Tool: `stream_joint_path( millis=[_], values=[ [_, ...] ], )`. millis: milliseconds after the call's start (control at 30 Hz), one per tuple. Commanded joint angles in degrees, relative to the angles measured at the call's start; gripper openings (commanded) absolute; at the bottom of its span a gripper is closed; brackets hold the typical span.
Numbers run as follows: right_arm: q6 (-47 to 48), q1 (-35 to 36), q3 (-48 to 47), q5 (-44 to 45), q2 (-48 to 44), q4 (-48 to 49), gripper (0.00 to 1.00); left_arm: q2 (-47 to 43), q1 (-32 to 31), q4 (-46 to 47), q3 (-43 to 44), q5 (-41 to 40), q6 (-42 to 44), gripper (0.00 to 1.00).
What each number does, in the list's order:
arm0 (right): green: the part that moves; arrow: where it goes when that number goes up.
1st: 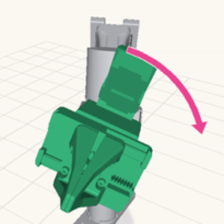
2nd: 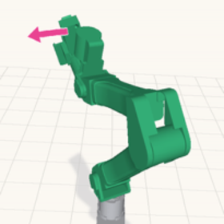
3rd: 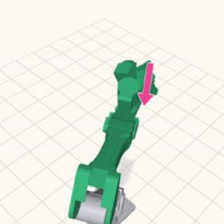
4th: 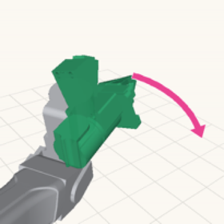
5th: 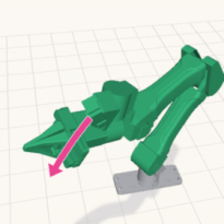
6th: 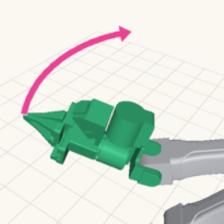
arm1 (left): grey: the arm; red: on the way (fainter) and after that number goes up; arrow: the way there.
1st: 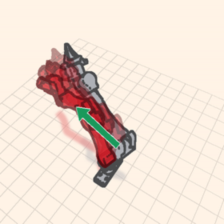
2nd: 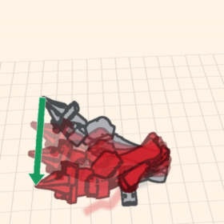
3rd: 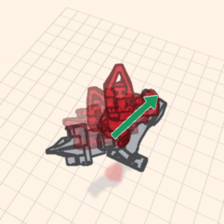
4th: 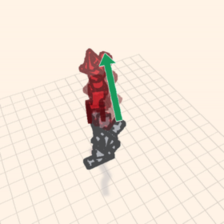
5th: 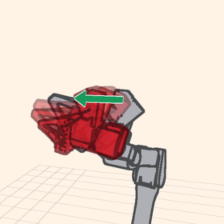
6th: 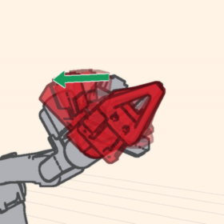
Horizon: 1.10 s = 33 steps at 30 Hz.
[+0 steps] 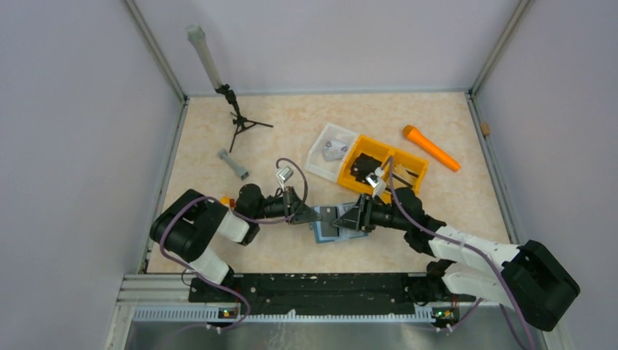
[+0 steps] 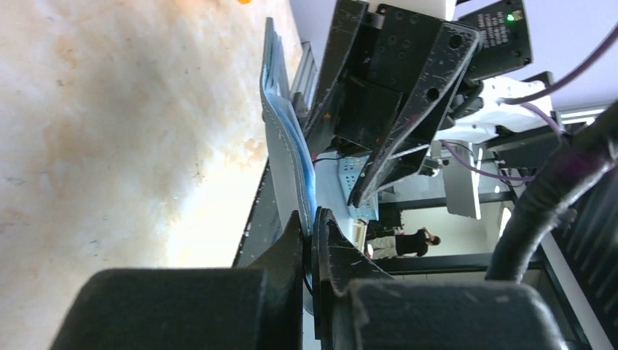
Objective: Take the credit cards out of the card holder
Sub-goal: Remove the credit card from the card holder.
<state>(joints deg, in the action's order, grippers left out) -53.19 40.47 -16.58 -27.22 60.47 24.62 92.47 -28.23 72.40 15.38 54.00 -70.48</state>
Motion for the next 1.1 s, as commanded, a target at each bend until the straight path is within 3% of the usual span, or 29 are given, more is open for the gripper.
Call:
stream_joint_path(
  millis=[0, 100, 333, 433, 633, 867, 1067],
  values=[
    [-2.0, -0.9, 0.4, -2.6, -1.5, 4.3, 0.47, -1.6, 0.0, 14.6, -0.8, 1.8, -7.1, 0.00],
    [-3.5, -1.0, 0.7, -3.9, -1.4, 6.8, 0.46, -0.6, 0.0, 19.7, -0.9, 2.1, -10.6, 0.00],
    [-5.6, -1.3, 0.3, -5.1, -1.1, 9.4, 0.46, -2.4, -0.1, 20.3, -0.6, 2.8, -11.9, 0.00],
    [-8.7, -2.1, 1.4, -6.5, -1.5, 15.1, 0.39, -2.8, -0.1, 20.0, -0.4, 2.6, -12.1, 0.00],
    [-13.5, -2.7, 1.9, -7.7, -3.5, 21.5, 0.34, -5.1, -0.1, 20.3, 0.9, 2.6, -14.3, 0.00],
    [-14.3, -3.2, 2.0, -4.6, -8.3, 20.9, 0.29, -9.5, -0.1, 18.7, 1.4, 2.1, -14.1, 0.00],
    [-15.4, -3.7, 2.4, -3.3, -11.0, 20.4, 0.17, -13.7, -0.2, 13.2, 0.6, 1.1, -11.2, 0.00]
  ],
)
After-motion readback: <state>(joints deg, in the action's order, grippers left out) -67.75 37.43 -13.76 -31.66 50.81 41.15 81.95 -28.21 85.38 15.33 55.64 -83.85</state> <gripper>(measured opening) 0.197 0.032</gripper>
